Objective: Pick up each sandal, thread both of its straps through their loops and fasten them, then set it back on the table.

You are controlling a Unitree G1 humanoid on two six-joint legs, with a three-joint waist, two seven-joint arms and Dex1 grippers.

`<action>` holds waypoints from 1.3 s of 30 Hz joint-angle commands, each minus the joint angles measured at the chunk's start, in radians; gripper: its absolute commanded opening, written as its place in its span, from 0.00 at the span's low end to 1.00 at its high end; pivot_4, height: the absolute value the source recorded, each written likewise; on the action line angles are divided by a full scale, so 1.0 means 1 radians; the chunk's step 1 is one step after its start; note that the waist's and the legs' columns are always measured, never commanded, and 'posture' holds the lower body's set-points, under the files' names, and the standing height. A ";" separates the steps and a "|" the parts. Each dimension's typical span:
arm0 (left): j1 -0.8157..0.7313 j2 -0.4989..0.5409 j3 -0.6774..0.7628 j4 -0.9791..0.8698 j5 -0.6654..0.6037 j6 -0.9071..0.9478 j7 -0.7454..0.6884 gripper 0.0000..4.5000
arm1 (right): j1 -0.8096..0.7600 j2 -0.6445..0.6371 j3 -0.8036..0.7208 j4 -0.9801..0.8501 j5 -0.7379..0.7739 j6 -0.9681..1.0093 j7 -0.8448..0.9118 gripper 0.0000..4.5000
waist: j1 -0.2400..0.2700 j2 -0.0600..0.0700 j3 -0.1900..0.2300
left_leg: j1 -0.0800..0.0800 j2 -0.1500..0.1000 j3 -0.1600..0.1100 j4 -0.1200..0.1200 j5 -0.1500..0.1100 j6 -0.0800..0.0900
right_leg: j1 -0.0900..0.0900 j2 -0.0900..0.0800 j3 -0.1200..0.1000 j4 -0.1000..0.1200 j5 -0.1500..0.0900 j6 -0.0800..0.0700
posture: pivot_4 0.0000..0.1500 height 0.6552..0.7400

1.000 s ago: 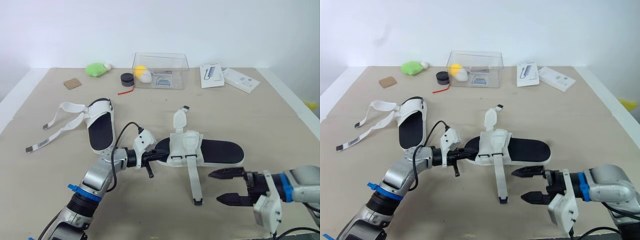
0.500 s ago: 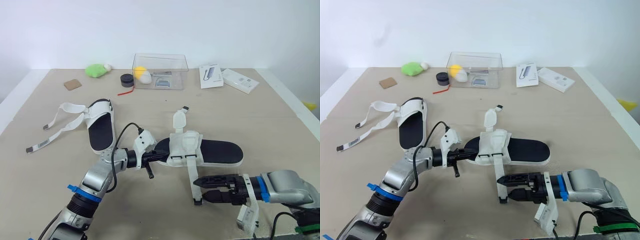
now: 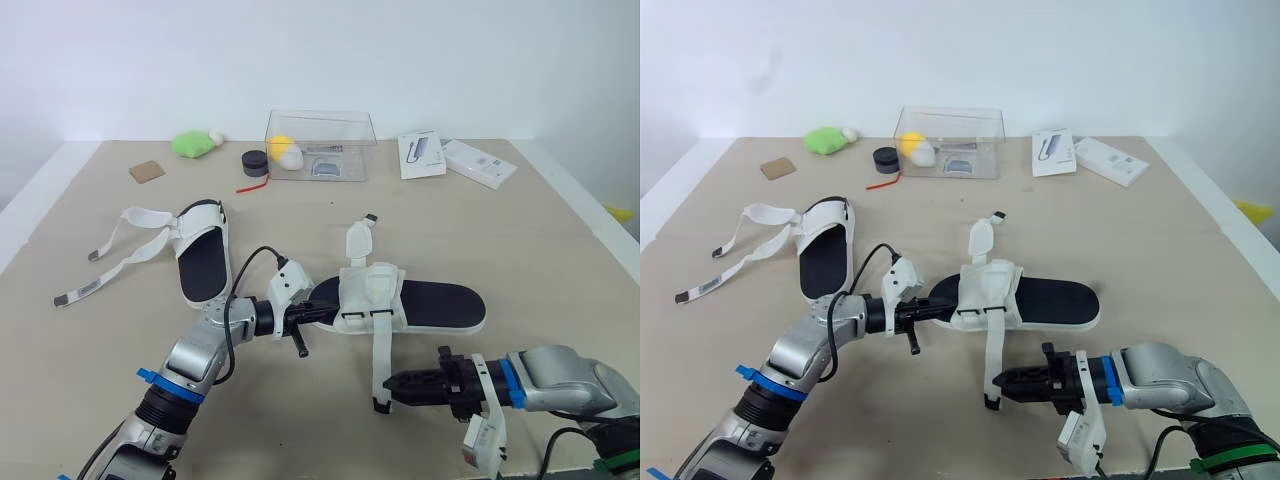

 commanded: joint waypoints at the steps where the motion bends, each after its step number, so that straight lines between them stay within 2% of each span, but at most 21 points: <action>1: 0.014 0.004 -0.047 0.045 0.017 0.017 -0.013 0.00 | -0.008 -0.036 0.029 -0.026 0.036 0.012 -0.045 0.01 | 0.000 0.000 0.000 | 0.000 0.000 0.000 0.000 0.000 0.000 | 0.000 0.000 0.000 0.000 0.000 0.000 | 1.00 1.00; 9: -0.002 0.009 -0.043 0.069 0.020 0.004 -0.023 0.00 | -0.034 -0.148 0.129 -0.096 0.199 0.102 -0.065 0.01 | 0.000 0.001 0.000 | 0.000 0.000 0.000 0.000 0.000 0.000 | 0.000 0.001 0.003 0.000 0.000 0.001 | 1.00 1.00; 14: -0.001 0.012 -0.043 0.073 0.022 0.000 -0.028 0.00 | -0.019 -0.281 0.203 -0.330 0.638 0.507 0.033 0.01 | 0.000 0.001 0.000 | 0.000 0.000 0.002 0.000 0.000 0.000 | -0.001 0.001 0.007 0.000 0.000 0.001 | 1.00 1.00; 18: -0.001 0.015 -0.042 0.077 0.022 -0.002 -0.032 0.00 | -0.060 -0.367 0.166 -0.531 1.061 1.007 0.080 0.01 | 0.001 0.000 -0.001 | 0.000 0.001 0.002 0.001 0.000 0.001 | -0.001 0.000 0.007 0.000 0.001 0.002 | 1.00 1.00; 20: -0.001 0.012 -0.045 0.080 0.023 -0.005 -0.031 0.00 | -0.160 -0.379 0.136 -0.569 1.323 1.292 0.076 0.01 | 0.001 0.000 -0.001 | 0.000 0.001 0.002 0.001 0.000 0.001 | -0.001 0.000 0.007 0.000 0.001 0.002 | 1.00 1.00; 22: -0.002 0.009 -0.045 0.081 0.023 -0.006 -0.029 0.00 | -0.249 -0.345 0.109 -0.558 1.468 1.486 0.042 0.01 | 0.001 0.000 0.000 | -0.001 0.001 0.002 0.001 0.000 0.001 | -0.001 0.000 0.007 0.000 0.001 0.002 | 1.00 1.00; 26: -0.003 0.007 -0.045 0.083 0.023 -0.009 -0.027 0.00 | -0.358 -0.240 0.073 -0.479 1.538 1.725 -0.035 0.01 | 0.003 -0.002 -0.001 | -0.005 0.001 0.000 0.001 0.000 0.000 | -0.003 0.000 0.006 -0.001 0.001 0.002 | 1.00 1.00; 32: 0.004 0.006 -0.044 0.077 0.022 -0.010 -0.023 0.00 | -0.409 -0.103 0.030 -0.342 1.426 1.913 -0.091 0.01 | 0.004 -0.001 -0.001 | -0.008 0.000 0.000 0.001 -0.002 0.003 | -0.005 -0.001 0.005 -0.003 0.000 0.004 | 1.00 1.00; 39: 0.010 0.007 -0.043 0.068 0.021 -0.007 -0.017 0.00 | -0.440 0.004 -0.050 -0.249 1.341 2.032 -0.129 0.01 | 0.004 -0.001 -0.001 | -0.008 0.000 0.002 0.001 -0.002 0.004 | -0.006 0.000 0.006 -0.003 0.001 0.005 | 1.00 1.00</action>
